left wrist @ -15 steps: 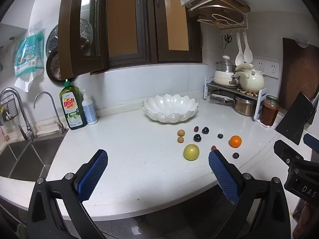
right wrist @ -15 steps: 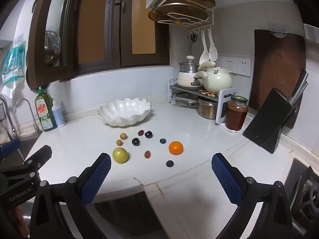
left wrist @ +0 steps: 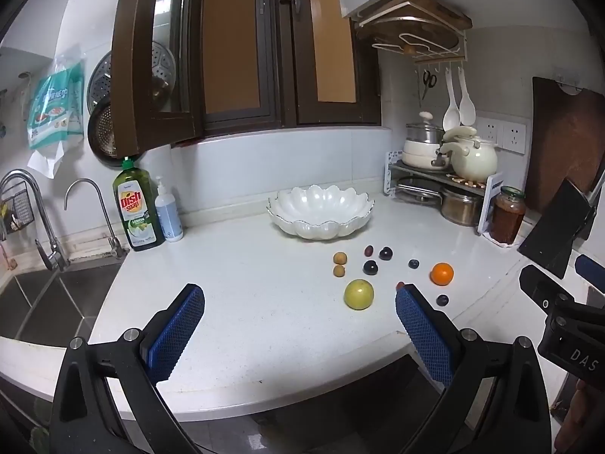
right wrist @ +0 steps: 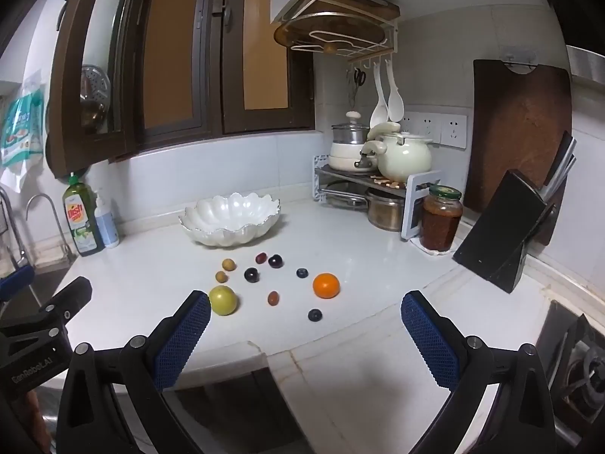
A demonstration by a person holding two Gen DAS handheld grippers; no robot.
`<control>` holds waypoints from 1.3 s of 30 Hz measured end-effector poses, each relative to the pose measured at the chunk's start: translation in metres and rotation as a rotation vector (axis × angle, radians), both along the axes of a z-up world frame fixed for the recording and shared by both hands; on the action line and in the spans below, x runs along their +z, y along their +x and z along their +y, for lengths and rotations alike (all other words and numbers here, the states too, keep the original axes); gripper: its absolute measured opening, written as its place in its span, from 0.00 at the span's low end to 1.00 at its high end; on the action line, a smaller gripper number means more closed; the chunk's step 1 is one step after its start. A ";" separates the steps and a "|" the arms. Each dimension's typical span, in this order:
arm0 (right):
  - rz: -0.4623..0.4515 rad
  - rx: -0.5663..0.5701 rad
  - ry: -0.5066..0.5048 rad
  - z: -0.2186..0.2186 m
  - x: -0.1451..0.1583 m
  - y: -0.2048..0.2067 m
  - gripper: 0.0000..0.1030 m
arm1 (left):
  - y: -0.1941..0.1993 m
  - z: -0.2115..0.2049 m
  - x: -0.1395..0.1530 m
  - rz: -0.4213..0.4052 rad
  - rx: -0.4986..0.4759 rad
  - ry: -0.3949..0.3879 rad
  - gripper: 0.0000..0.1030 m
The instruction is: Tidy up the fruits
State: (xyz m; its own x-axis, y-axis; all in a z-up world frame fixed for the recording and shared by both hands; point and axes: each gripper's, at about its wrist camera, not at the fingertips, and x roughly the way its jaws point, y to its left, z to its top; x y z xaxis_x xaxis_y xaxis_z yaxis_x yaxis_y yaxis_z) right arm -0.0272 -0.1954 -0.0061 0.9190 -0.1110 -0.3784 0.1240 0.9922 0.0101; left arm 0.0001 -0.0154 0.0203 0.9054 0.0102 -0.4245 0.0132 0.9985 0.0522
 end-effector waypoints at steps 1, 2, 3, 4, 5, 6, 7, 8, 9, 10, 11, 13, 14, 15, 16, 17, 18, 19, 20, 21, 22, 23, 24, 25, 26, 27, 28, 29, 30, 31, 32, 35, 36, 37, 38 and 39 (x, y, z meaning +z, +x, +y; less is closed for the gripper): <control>-0.002 0.000 -0.001 0.000 0.000 0.000 0.99 | -0.007 0.010 -0.008 -0.015 -0.009 -0.001 1.00; -0.004 0.000 -0.004 0.001 0.001 0.000 0.99 | -0.007 0.009 -0.008 -0.016 -0.010 0.000 1.00; -0.007 -0.001 -0.005 0.002 0.002 0.000 0.99 | -0.007 0.009 -0.007 -0.016 -0.011 -0.001 1.00; -0.009 0.000 -0.006 0.002 0.002 0.000 0.99 | -0.007 0.010 -0.007 -0.018 -0.012 -0.003 1.00; -0.010 0.000 -0.007 0.002 0.003 0.000 0.99 | -0.008 0.010 -0.007 -0.021 -0.011 -0.004 1.00; -0.011 -0.001 -0.008 0.002 0.004 0.000 0.99 | -0.008 0.010 -0.007 -0.023 -0.012 -0.005 1.00; -0.012 0.000 -0.008 0.001 0.004 0.000 0.99 | -0.007 0.009 -0.006 -0.024 -0.014 -0.007 1.00; -0.013 -0.001 -0.008 0.001 0.004 0.000 0.99 | -0.008 0.010 -0.005 -0.026 -0.015 -0.008 1.00; -0.016 -0.003 -0.007 0.001 0.003 -0.001 0.99 | -0.008 0.009 -0.005 -0.029 -0.016 -0.009 1.00; -0.017 -0.002 -0.007 0.000 0.004 -0.001 0.99 | -0.009 0.010 -0.005 -0.031 -0.017 -0.009 1.00; -0.016 0.000 -0.007 0.000 0.004 -0.001 0.99 | -0.009 0.009 -0.005 -0.031 -0.017 -0.008 1.00; -0.018 -0.001 -0.007 -0.001 0.004 -0.002 0.99 | -0.009 0.010 -0.005 -0.032 -0.019 -0.012 1.00; -0.019 -0.001 -0.007 -0.002 0.004 -0.002 0.99 | -0.008 0.009 -0.005 -0.031 -0.019 -0.013 1.00; -0.019 -0.002 -0.008 -0.002 0.004 -0.002 0.99 | -0.008 0.009 -0.004 -0.031 -0.021 -0.015 1.00; -0.021 -0.003 -0.007 -0.002 0.004 -0.003 0.99 | -0.008 0.009 -0.004 -0.032 -0.021 -0.016 1.00; -0.024 -0.004 -0.008 -0.003 0.004 -0.003 0.99 | -0.009 0.009 -0.003 -0.033 -0.021 -0.016 1.00; -0.026 -0.005 -0.010 -0.003 0.005 -0.003 0.99 | -0.008 0.009 -0.002 -0.034 -0.023 -0.016 1.00; -0.028 -0.006 -0.012 -0.004 0.006 -0.004 0.99 | -0.008 0.009 -0.002 -0.034 -0.024 -0.017 1.00; -0.031 -0.006 -0.012 -0.004 0.007 -0.004 0.99 | -0.008 0.008 -0.001 -0.036 -0.026 -0.018 1.00; -0.035 -0.006 -0.012 -0.004 0.007 -0.005 0.99 | -0.009 0.008 -0.001 -0.037 -0.026 -0.018 1.00; -0.037 -0.007 -0.012 -0.005 0.008 -0.005 0.99 | -0.008 0.008 0.000 -0.037 -0.026 -0.018 1.00; -0.037 -0.005 -0.013 -0.005 0.009 -0.005 0.99 | -0.008 0.008 0.001 -0.039 -0.028 -0.020 1.00; -0.041 -0.005 -0.012 -0.005 0.010 -0.005 0.99 | -0.008 0.008 0.002 -0.039 -0.028 -0.020 1.00; -0.043 -0.005 -0.012 -0.006 0.011 -0.005 0.99 | -0.008 0.008 0.002 -0.040 -0.027 -0.019 1.00; -0.044 -0.004 -0.013 -0.006 0.011 -0.005 0.99 | -0.008 0.007 0.002 -0.042 -0.029 -0.019 1.00; -0.045 -0.003 -0.013 -0.006 0.012 -0.005 0.99 | -0.008 0.007 0.003 -0.043 -0.029 -0.018 1.00; -0.047 -0.003 -0.012 -0.006 0.012 -0.005 0.99 | -0.007 0.007 0.003 -0.044 -0.030 -0.017 1.00; -0.047 -0.002 -0.011 -0.007 0.012 -0.005 0.99 | -0.008 0.007 0.003 -0.045 -0.030 -0.017 1.00; -0.047 -0.003 -0.011 -0.006 0.012 -0.005 0.99 | -0.007 0.006 0.004 -0.046 -0.031 -0.017 1.00; -0.048 -0.004 -0.011 -0.006 0.012 -0.005 0.99 | -0.007 0.006 0.004 -0.047 -0.031 -0.018 1.00; -0.046 -0.004 -0.010 -0.006 0.012 -0.005 0.99 | -0.007 0.006 0.004 -0.046 -0.032 -0.018 1.00; -0.043 -0.002 -0.012 -0.006 0.012 -0.005 0.99 | -0.007 0.006 0.003 -0.043 -0.034 -0.022 1.00; -0.044 -0.003 -0.012 -0.006 0.012 -0.005 0.99 | -0.007 0.006 0.003 -0.042 -0.034 -0.022 1.00; -0.044 -0.003 -0.013 -0.006 0.012 -0.005 0.99 | -0.006 0.006 0.003 -0.042 -0.034 -0.022 1.00; -0.045 -0.003 -0.013 -0.006 0.012 -0.005 0.99 | -0.007 0.006 0.003 -0.043 -0.034 -0.022 1.00; -0.045 -0.003 -0.014 -0.007 0.012 -0.005 0.99 | -0.007 0.006 0.003 -0.044 -0.033 -0.023 1.00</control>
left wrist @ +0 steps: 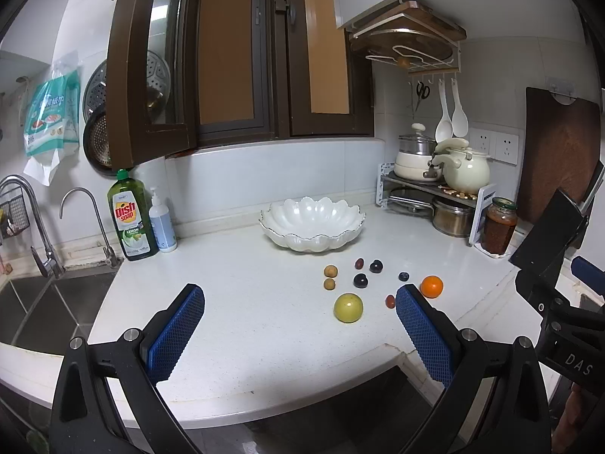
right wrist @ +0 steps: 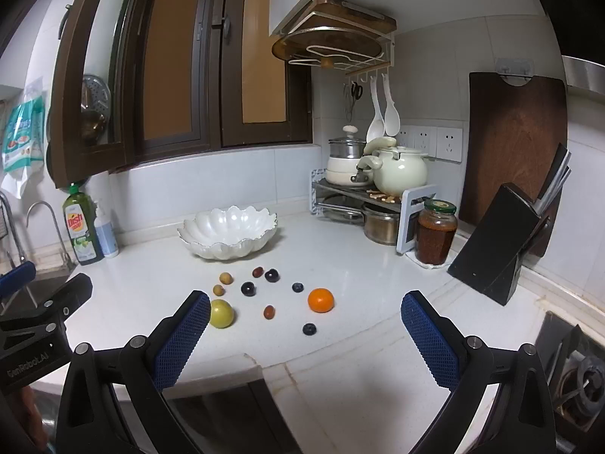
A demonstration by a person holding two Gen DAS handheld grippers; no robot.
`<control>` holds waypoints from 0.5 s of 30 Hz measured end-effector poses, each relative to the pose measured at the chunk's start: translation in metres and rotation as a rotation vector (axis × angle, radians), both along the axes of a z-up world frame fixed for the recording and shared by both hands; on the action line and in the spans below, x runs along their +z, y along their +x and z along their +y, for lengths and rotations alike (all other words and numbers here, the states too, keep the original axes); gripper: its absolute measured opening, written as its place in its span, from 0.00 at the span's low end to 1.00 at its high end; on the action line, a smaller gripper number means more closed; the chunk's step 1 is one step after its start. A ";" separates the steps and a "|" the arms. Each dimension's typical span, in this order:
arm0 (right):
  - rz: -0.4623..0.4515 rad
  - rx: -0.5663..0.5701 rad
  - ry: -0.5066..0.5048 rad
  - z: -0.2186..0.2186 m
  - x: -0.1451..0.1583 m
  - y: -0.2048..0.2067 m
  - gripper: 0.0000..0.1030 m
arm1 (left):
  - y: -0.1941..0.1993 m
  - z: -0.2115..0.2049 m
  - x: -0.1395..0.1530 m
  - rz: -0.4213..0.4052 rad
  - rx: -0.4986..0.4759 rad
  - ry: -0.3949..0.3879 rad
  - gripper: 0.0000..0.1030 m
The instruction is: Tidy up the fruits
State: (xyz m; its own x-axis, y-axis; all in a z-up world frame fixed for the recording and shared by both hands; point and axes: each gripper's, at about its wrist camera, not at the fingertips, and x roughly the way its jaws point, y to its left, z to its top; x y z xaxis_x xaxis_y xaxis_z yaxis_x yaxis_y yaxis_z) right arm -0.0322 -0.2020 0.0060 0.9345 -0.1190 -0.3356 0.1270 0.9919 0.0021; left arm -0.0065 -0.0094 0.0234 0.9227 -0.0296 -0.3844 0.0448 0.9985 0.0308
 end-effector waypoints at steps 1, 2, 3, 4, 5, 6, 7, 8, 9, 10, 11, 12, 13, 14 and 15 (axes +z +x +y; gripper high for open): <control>0.001 0.000 -0.001 0.000 0.000 0.001 0.99 | 0.000 0.000 0.000 0.000 -0.001 0.001 1.00; 0.001 0.001 0.001 0.000 0.000 0.001 0.99 | 0.000 0.000 0.000 0.000 -0.002 0.001 1.00; 0.000 0.001 0.001 0.000 0.001 0.001 0.99 | 0.000 0.000 0.000 0.000 -0.002 -0.001 1.00; 0.000 0.001 0.001 0.000 0.000 0.000 0.99 | 0.000 0.000 0.000 -0.001 -0.001 -0.002 1.00; 0.000 0.002 -0.001 0.000 0.000 0.001 0.99 | 0.000 0.000 0.000 -0.001 -0.002 -0.001 1.00; 0.000 0.003 -0.001 0.000 0.001 0.001 0.99 | 0.000 0.000 0.000 -0.001 -0.003 -0.003 1.00; -0.001 0.003 -0.001 0.000 0.001 0.002 0.99 | 0.000 0.000 0.000 -0.001 -0.003 -0.005 1.00; -0.001 0.003 -0.001 0.000 0.001 0.002 0.99 | 0.000 0.000 0.000 0.000 -0.003 -0.003 1.00; 0.000 0.005 -0.001 0.000 0.001 0.002 0.99 | 0.000 0.000 0.000 0.001 -0.004 -0.003 1.00; -0.001 0.005 -0.001 0.000 0.000 0.002 0.99 | -0.001 0.000 0.000 0.000 -0.005 -0.006 1.00; -0.001 0.004 -0.001 0.000 0.001 0.002 0.99 | 0.000 0.000 0.000 0.001 -0.005 -0.007 1.00; -0.001 0.005 0.000 0.000 0.001 0.002 0.99 | 0.000 0.000 0.000 0.001 -0.005 -0.007 1.00; -0.002 0.003 0.000 0.000 0.000 0.001 0.99 | 0.000 -0.001 0.000 0.001 -0.004 -0.007 1.00; -0.002 0.003 0.000 0.000 0.001 0.001 0.99 | 0.000 -0.001 0.000 0.001 -0.005 -0.007 1.00; -0.001 0.004 0.001 0.000 0.001 0.001 0.99 | 0.000 -0.001 0.000 0.001 -0.007 -0.008 1.00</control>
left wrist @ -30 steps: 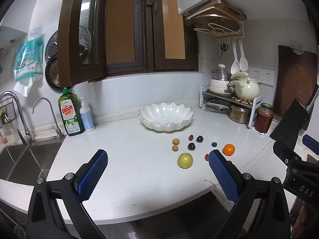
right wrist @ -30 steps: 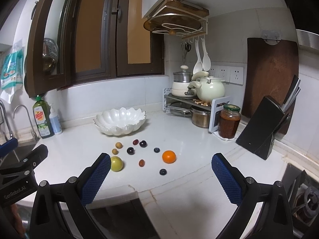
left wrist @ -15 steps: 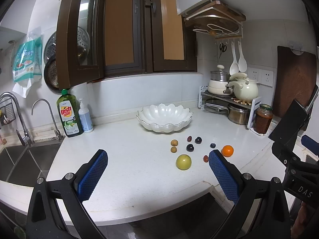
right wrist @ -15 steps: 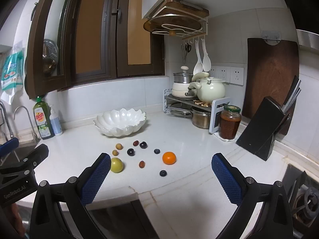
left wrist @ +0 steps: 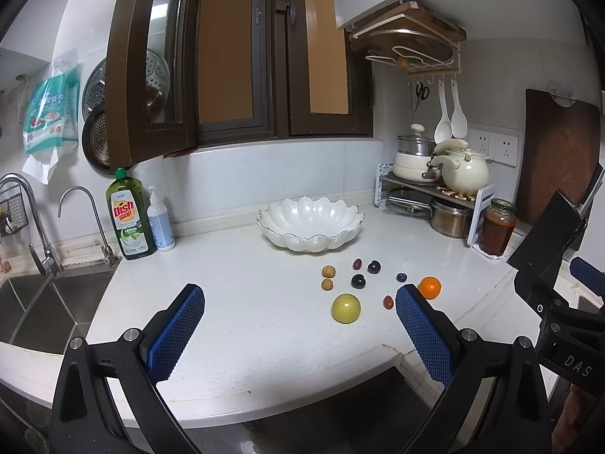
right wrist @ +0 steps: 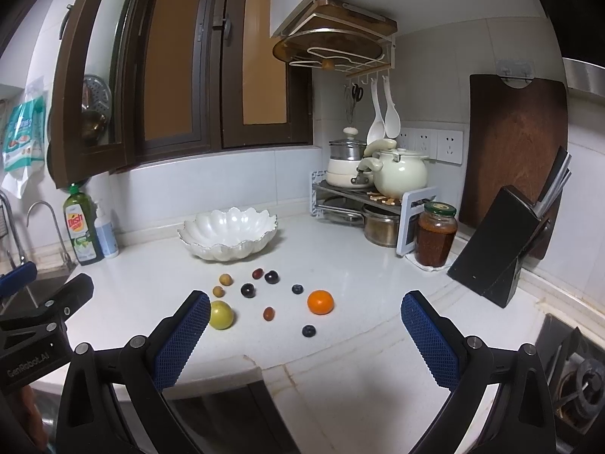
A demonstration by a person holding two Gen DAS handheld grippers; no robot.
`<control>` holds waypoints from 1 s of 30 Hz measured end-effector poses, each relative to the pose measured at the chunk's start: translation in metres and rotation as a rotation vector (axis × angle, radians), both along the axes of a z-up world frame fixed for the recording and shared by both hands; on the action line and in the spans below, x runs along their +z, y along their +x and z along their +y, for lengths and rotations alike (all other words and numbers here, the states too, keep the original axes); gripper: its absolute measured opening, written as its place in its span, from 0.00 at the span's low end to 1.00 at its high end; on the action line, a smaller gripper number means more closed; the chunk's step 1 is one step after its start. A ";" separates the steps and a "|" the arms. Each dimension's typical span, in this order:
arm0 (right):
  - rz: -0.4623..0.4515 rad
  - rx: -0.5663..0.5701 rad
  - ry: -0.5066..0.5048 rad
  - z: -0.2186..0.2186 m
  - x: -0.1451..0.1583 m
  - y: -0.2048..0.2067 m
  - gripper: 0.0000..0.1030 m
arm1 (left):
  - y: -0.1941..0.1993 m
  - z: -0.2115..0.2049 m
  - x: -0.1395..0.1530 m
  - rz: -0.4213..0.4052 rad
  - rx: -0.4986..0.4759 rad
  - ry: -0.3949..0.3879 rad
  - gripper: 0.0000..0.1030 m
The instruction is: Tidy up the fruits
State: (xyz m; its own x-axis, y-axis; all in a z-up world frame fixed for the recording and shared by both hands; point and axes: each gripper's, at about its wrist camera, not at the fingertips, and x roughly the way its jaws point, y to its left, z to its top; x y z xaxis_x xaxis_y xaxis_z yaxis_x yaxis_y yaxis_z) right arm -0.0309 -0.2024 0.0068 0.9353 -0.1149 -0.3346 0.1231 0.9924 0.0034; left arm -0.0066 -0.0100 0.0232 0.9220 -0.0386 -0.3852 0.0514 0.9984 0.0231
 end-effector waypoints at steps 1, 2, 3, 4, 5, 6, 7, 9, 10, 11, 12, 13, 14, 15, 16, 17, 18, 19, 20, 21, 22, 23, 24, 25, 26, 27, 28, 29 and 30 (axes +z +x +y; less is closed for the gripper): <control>0.000 0.000 0.001 -0.001 0.000 0.000 0.99 | 0.000 0.000 0.000 0.000 0.000 0.000 1.00; 0.000 -0.001 0.000 -0.001 0.001 0.000 0.99 | 0.000 -0.001 0.000 -0.001 0.000 0.001 1.00; -0.001 0.001 0.000 0.000 0.001 0.000 0.99 | 0.000 -0.001 0.000 -0.002 -0.001 0.002 1.00; -0.001 0.000 0.000 0.000 0.001 0.000 0.99 | 0.000 -0.002 0.000 -0.002 -0.001 0.001 1.00; -0.002 0.000 0.001 0.000 0.001 0.000 0.99 | 0.001 -0.002 0.000 -0.001 -0.003 0.000 1.00; -0.002 0.000 0.001 0.000 0.001 0.000 0.99 | 0.000 -0.002 0.000 -0.001 -0.003 0.000 1.00; -0.002 0.000 0.002 0.000 0.001 0.000 0.99 | 0.001 -0.003 0.000 -0.001 -0.003 0.000 1.00; -0.001 0.001 0.002 0.000 0.001 0.000 0.99 | 0.001 -0.003 0.000 -0.002 -0.004 0.000 1.00; -0.001 0.000 0.001 0.000 0.001 0.000 0.99 | 0.001 -0.003 0.000 -0.002 -0.004 0.000 1.00; -0.001 -0.001 0.001 0.000 0.001 0.000 0.99 | 0.001 -0.003 0.000 -0.002 -0.004 -0.001 1.00; -0.002 0.000 0.001 0.000 0.001 0.000 0.99 | 0.001 -0.003 0.000 -0.001 -0.005 -0.001 1.00; -0.002 0.000 0.001 0.000 0.001 0.000 0.99 | 0.000 -0.003 0.000 -0.002 -0.004 0.000 1.00; -0.002 -0.001 0.001 0.000 0.001 0.000 0.99 | 0.000 -0.003 0.000 -0.002 -0.004 0.000 1.00; -0.001 0.001 0.002 0.000 0.001 0.000 0.99 | 0.000 -0.003 0.000 -0.002 -0.004 0.000 1.00; -0.001 0.001 0.001 0.000 0.001 0.000 0.99 | 0.000 -0.003 0.000 -0.002 -0.005 -0.002 1.00; -0.002 -0.001 0.000 0.000 0.000 0.000 0.99 | 0.001 -0.004 0.000 -0.001 -0.005 -0.003 1.00; 0.000 0.000 0.001 -0.001 0.000 0.000 0.99 | 0.000 -0.004 -0.001 -0.002 -0.004 0.000 1.00; 0.002 0.001 0.001 -0.001 0.000 0.000 0.99 | 0.000 -0.003 -0.001 -0.001 -0.004 0.000 1.00; 0.004 0.001 0.002 -0.001 0.000 0.001 0.99 | 0.001 -0.004 -0.001 0.001 -0.004 0.000 1.00; 0.006 0.002 0.003 -0.002 0.000 0.002 0.99 | 0.002 -0.004 0.000 0.003 -0.005 0.000 1.00; 0.010 0.002 0.003 -0.003 0.000 0.004 0.99 | 0.003 -0.005 -0.001 0.008 -0.005 0.000 1.00; 0.015 0.003 0.004 -0.003 0.000 0.006 0.99 | 0.005 -0.005 -0.001 0.013 -0.008 -0.001 1.00; 0.017 0.003 0.005 -0.004 -0.001 0.007 0.99 | 0.006 -0.006 -0.001 0.016 -0.009 -0.002 1.00; 0.020 0.003 0.006 -0.004 -0.002 0.009 0.99 | 0.009 -0.006 -0.002 0.019 -0.010 -0.003 1.00; 0.026 0.001 0.005 -0.005 -0.003 0.010 0.99 | 0.011 -0.007 -0.003 0.022 -0.009 -0.006 1.00; 0.034 0.000 0.006 -0.005 -0.005 0.013 0.99 | 0.013 -0.006 -0.004 0.027 -0.013 -0.011 1.00; 0.043 0.000 0.009 -0.006 -0.007 0.015 0.99 | 0.016 -0.006 -0.005 0.033 -0.017 -0.015 1.00; 0.053 -0.001 0.012 -0.007 -0.008 0.018 0.99 | 0.019 -0.007 -0.007 0.042 -0.022 -0.016 1.00; 0.066 -0.003 0.016 -0.007 -0.011 0.022 0.99 | 0.023 -0.009 -0.009 0.055 -0.028 -0.011 1.00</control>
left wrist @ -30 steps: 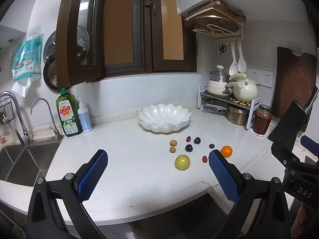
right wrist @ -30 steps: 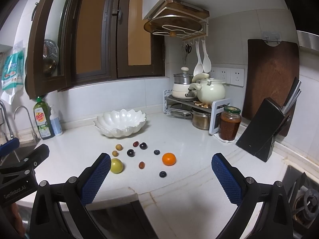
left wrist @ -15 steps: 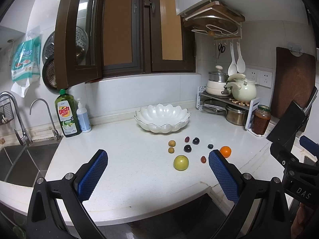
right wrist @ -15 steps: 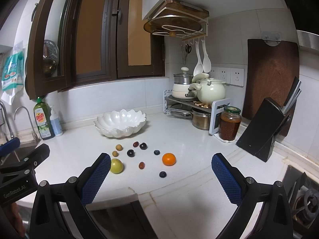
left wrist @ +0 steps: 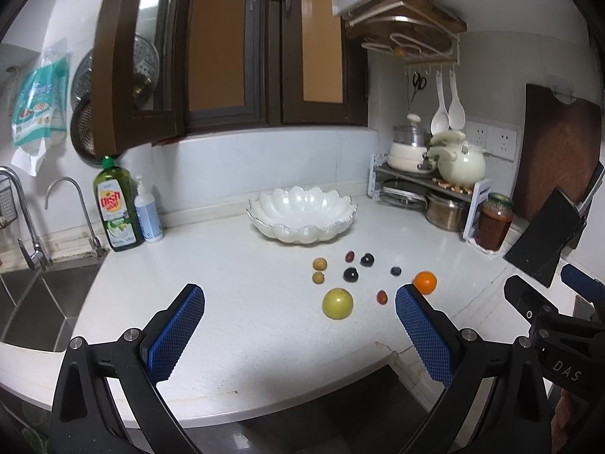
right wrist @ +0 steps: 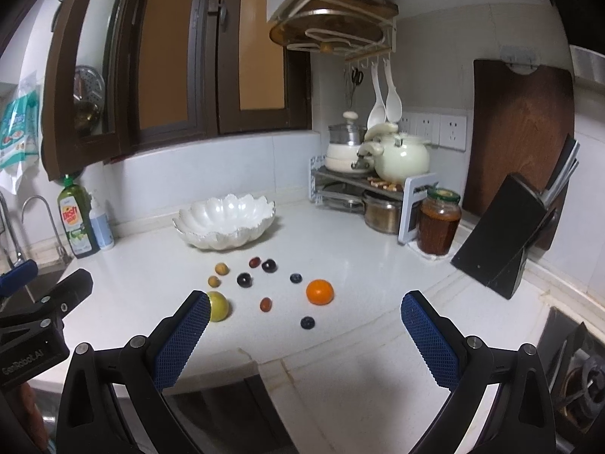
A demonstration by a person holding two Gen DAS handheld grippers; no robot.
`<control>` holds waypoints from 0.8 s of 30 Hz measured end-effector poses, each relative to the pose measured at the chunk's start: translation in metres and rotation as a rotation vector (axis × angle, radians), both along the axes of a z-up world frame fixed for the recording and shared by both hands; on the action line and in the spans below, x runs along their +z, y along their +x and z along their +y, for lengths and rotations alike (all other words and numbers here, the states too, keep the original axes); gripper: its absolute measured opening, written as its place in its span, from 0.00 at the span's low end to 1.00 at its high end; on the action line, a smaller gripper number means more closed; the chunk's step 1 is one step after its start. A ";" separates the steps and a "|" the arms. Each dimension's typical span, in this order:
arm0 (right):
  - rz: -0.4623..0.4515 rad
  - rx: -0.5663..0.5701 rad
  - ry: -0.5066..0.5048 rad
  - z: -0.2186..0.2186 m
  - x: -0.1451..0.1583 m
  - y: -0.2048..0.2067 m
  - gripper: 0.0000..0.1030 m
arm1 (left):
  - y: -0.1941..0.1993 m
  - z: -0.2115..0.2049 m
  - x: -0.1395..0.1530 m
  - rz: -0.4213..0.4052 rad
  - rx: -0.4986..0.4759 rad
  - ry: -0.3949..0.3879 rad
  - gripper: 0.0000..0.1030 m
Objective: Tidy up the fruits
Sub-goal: 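Move left tool toward the yellow-green fruit while right tool approaches a dark blueberry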
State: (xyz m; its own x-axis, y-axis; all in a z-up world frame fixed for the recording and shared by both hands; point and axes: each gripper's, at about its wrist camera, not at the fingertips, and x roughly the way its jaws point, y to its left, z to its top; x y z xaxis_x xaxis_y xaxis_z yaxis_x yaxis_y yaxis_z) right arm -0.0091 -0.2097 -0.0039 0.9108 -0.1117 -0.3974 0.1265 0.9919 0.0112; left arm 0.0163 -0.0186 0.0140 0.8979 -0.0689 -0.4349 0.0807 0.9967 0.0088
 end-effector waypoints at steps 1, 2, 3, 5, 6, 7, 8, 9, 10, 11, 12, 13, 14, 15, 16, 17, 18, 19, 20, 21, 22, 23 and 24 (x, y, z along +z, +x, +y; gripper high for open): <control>0.007 -0.001 0.003 0.000 -0.002 0.002 0.99 | 0.003 -0.002 -0.002 0.011 -0.009 0.004 1.00; 0.015 -0.001 0.006 -0.001 -0.003 0.005 0.99 | 0.007 -0.003 -0.003 0.021 -0.019 0.007 1.00; 0.022 -0.005 0.010 -0.002 -0.005 0.008 0.99 | 0.010 -0.005 -0.004 0.027 -0.027 0.011 1.00; 0.034 -0.014 0.013 -0.004 -0.008 0.014 0.99 | 0.016 -0.008 -0.006 0.032 -0.038 0.022 0.99; 0.039 -0.020 0.014 -0.005 -0.009 0.017 0.99 | 0.019 -0.010 -0.008 0.034 -0.044 0.029 0.99; 0.043 -0.025 0.014 -0.005 -0.010 0.020 0.99 | 0.022 -0.012 -0.009 0.035 -0.047 0.034 0.99; 0.051 -0.029 0.015 -0.005 -0.012 0.023 0.99 | 0.027 -0.013 -0.010 0.040 -0.053 0.039 0.99; 0.060 -0.034 0.016 -0.005 -0.013 0.027 0.99 | 0.030 -0.014 -0.012 0.044 -0.057 0.040 0.98; 0.067 -0.038 0.018 -0.006 -0.015 0.030 0.99 | 0.034 -0.015 -0.013 0.050 -0.061 0.041 0.98; 0.076 -0.043 0.019 -0.006 -0.017 0.035 0.99 | 0.038 -0.015 -0.014 0.056 -0.064 0.043 0.96; 0.083 -0.048 0.016 -0.005 -0.019 0.038 0.99 | 0.043 -0.016 -0.016 0.064 -0.068 0.046 0.94; 0.090 -0.050 0.013 -0.005 -0.021 0.042 0.98 | 0.048 -0.016 -0.018 0.070 -0.069 0.048 0.94; 0.095 -0.051 0.010 -0.005 -0.023 0.045 0.97 | 0.054 -0.017 -0.021 0.081 -0.071 0.051 0.93; 0.107 -0.054 0.007 -0.004 -0.025 0.051 0.97 | 0.058 -0.017 -0.023 0.089 -0.072 0.053 0.93; 0.116 -0.055 0.007 -0.004 -0.028 0.055 0.96 | 0.062 -0.017 -0.025 0.096 -0.074 0.055 0.93; 0.125 -0.054 0.008 -0.004 -0.030 0.060 0.94 | 0.066 -0.018 -0.028 0.106 -0.078 0.057 0.93; 0.136 -0.053 0.010 -0.004 -0.033 0.065 0.94 | 0.072 -0.019 -0.031 0.117 -0.081 0.061 0.92; 0.150 -0.053 0.012 -0.004 -0.037 0.071 0.93 | 0.076 -0.020 -0.034 0.126 -0.083 0.064 0.91; 0.161 -0.053 0.017 -0.005 -0.039 0.076 0.92 | 0.082 -0.021 -0.037 0.139 -0.089 0.063 0.90; 0.174 -0.052 0.024 -0.006 -0.042 0.081 0.91 | 0.088 -0.022 -0.040 0.154 -0.098 0.061 0.89; 0.187 -0.051 0.031 -0.007 -0.046 0.086 0.89 | 0.092 -0.023 -0.043 0.165 -0.103 0.060 0.89; 0.200 -0.051 0.036 -0.008 -0.050 0.092 0.88 | 0.098 -0.024 -0.046 0.176 -0.107 0.062 0.89; 0.212 -0.051 0.038 -0.009 -0.053 0.097 0.87 | 0.104 -0.025 -0.051 0.189 -0.109 0.065 0.89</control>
State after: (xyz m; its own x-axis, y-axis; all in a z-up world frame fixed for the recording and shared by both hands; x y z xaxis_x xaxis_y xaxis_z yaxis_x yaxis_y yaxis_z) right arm 0.0878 -0.2183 -0.0567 0.7999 -0.1364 -0.5845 0.1797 0.9836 0.0165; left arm 0.1206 -0.0437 -0.0369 0.7890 -0.1272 -0.6011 0.1937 0.9799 0.0468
